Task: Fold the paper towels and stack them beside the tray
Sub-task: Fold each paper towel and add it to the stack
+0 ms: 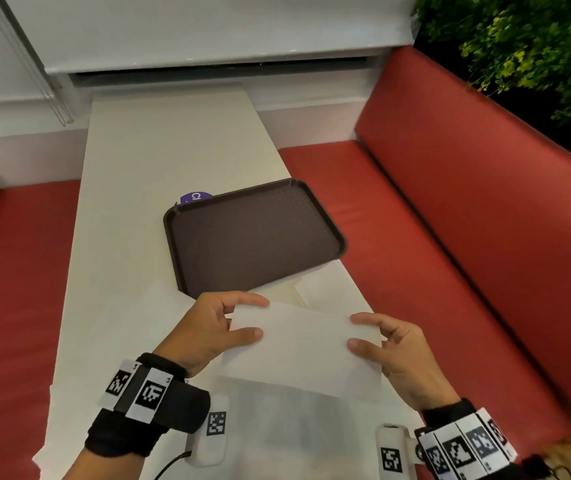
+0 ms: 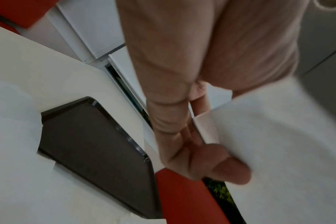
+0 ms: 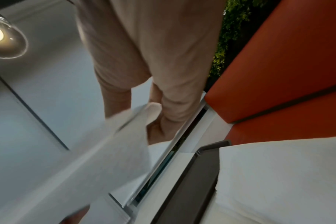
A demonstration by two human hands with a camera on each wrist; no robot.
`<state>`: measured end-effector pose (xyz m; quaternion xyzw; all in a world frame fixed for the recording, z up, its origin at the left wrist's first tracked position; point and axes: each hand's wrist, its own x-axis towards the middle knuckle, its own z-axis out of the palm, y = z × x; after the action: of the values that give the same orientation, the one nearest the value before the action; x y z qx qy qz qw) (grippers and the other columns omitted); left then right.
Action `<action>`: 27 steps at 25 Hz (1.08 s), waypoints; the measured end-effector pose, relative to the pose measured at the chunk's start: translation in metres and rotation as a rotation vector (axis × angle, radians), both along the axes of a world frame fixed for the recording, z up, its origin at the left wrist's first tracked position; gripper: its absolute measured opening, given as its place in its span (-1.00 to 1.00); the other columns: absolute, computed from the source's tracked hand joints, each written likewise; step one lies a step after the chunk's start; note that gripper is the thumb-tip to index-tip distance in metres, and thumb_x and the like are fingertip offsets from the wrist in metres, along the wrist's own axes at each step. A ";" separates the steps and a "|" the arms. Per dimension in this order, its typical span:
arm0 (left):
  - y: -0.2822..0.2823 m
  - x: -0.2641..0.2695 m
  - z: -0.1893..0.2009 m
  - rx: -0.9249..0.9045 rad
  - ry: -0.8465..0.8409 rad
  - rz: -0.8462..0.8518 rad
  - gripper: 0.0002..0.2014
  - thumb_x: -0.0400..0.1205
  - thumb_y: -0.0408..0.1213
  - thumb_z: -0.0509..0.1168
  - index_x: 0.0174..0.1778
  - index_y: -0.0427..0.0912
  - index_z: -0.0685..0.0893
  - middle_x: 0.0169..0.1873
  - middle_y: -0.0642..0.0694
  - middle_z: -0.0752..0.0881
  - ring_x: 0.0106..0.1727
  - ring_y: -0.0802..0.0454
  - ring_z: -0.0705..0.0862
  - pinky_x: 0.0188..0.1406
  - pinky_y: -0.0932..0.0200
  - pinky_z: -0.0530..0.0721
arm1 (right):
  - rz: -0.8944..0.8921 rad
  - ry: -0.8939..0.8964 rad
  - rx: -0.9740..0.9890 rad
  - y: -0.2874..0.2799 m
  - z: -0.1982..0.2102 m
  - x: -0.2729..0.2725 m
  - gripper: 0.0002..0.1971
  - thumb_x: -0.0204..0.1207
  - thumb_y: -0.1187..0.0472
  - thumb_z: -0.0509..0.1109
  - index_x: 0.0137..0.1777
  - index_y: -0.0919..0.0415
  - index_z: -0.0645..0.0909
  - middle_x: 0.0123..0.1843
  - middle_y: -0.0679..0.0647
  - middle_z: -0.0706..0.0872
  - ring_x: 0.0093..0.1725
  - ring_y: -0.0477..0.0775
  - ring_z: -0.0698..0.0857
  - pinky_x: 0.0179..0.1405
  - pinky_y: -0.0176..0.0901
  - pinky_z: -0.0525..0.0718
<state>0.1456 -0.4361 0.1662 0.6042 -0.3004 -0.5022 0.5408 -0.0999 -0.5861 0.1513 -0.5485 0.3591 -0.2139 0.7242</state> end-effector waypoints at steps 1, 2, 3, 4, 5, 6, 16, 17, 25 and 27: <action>-0.011 -0.002 -0.006 0.031 -0.048 0.008 -0.70 0.36 -0.50 0.51 0.00 -0.19 0.77 -0.03 -0.20 0.81 0.00 -0.16 0.78 0.02 -0.01 0.75 | -0.025 0.039 -0.015 -0.001 -0.001 -0.004 -0.46 -0.02 0.20 0.79 -0.01 0.31 0.75 -0.12 0.10 0.83 -0.27 -0.02 0.81 -0.30 -0.27 0.74; -0.025 -0.002 -0.014 0.057 -0.137 0.014 -0.74 0.39 -0.52 0.49 -0.04 -0.19 0.77 -0.08 -0.20 0.81 -0.03 -0.16 0.79 0.02 -0.04 0.75 | -0.052 0.086 -0.039 -0.001 -0.002 -0.008 -0.58 0.11 0.35 0.71 0.00 0.32 0.73 -0.33 -0.06 0.79 -0.46 -0.21 0.72 -0.41 -0.43 0.65; -0.041 -0.003 -0.024 0.077 -0.248 0.026 -0.79 0.40 -0.51 0.49 -0.12 -0.18 0.78 -0.14 -0.22 0.82 -0.10 -0.16 0.78 0.00 -0.06 0.75 | -0.093 0.156 -0.079 -0.002 -0.007 -0.012 -0.66 0.21 0.47 0.63 -0.01 0.30 0.71 -0.54 -0.19 0.67 -0.60 -0.28 0.59 -0.52 -0.53 0.53; -0.059 -0.003 -0.034 0.093 -0.355 0.034 -0.84 0.40 -0.49 0.50 -0.20 -0.16 0.79 -0.23 -0.23 0.80 -0.20 -0.15 0.75 -0.05 -0.06 0.73 | -0.143 0.230 -0.120 -0.003 -0.014 -0.016 -0.71 0.28 0.51 0.58 -0.02 0.27 0.70 -0.67 -0.23 0.54 -0.67 -0.27 0.49 -0.59 -0.55 0.44; -0.076 -0.003 -0.042 0.097 -0.458 0.041 -0.85 0.40 -0.47 0.51 -0.28 -0.11 0.79 -0.32 -0.20 0.78 -0.29 -0.08 0.71 -0.14 0.01 0.70 | -0.188 0.298 -0.163 -0.004 -0.025 -0.019 -0.74 0.30 0.48 0.58 -0.04 0.23 0.72 -0.73 -0.20 0.43 -0.70 -0.22 0.40 -0.61 -0.51 0.38; -0.097 -0.005 -0.051 0.098 -0.552 0.020 -0.83 0.42 -0.46 0.49 -0.32 -0.07 0.77 -0.38 -0.12 0.77 -0.34 0.05 0.67 -0.21 0.15 0.66 | -0.250 0.359 -0.201 -0.008 -0.037 -0.023 -0.76 0.30 0.40 0.61 -0.06 0.18 0.74 -0.72 -0.17 0.34 -0.70 -0.17 0.30 -0.61 -0.42 0.34; -0.227 -0.031 -0.137 0.484 -1.005 -0.497 -0.59 0.61 -0.39 0.25 0.39 -0.04 0.54 0.41 0.01 0.45 0.46 -0.05 0.43 0.49 -0.15 0.29 | -0.215 0.825 -0.293 -0.054 -0.120 -0.017 -0.65 0.46 0.21 0.50 0.24 0.02 0.68 -0.24 -0.11 0.61 -0.09 0.01 0.62 0.13 -0.31 0.52; -0.228 -0.033 -0.141 0.510 -1.025 -0.525 -0.57 0.60 -0.36 0.28 0.40 -0.03 0.52 0.40 0.01 0.43 0.45 -0.04 0.43 0.46 -0.11 0.29 | -0.193 0.840 -0.267 -0.055 -0.128 -0.018 -0.64 0.46 0.20 0.49 0.26 -0.01 0.66 -0.23 -0.08 0.62 0.01 0.07 0.62 0.21 -0.24 0.54; -0.145 -0.021 -0.098 0.399 -0.928 -0.218 -0.68 0.54 -0.20 0.38 0.23 0.06 0.64 0.28 -0.04 0.48 0.26 -0.02 0.49 0.34 -0.02 0.42 | 0.027 0.878 -0.584 -0.033 -0.095 -0.013 -0.67 0.53 0.01 0.42 0.29 -0.07 0.64 -0.53 -0.11 0.60 -0.44 -0.14 0.62 -0.03 -0.31 0.62; -0.103 -0.022 -0.096 0.397 -0.757 -0.197 -0.77 0.52 -0.20 0.42 0.09 0.09 0.67 0.11 -0.06 0.60 -0.01 0.03 0.62 0.07 0.20 0.59 | 0.034 0.794 -0.644 -0.025 -0.091 -0.007 -0.71 0.49 0.05 0.47 0.20 0.05 0.71 -0.55 -0.11 0.56 -0.53 -0.19 0.54 -0.18 -0.43 0.53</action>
<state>0.1233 -0.5389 0.0704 0.8065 -0.4312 -0.3424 0.2154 -0.1073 -0.6114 0.0606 -0.7887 0.5132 -0.0771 0.3295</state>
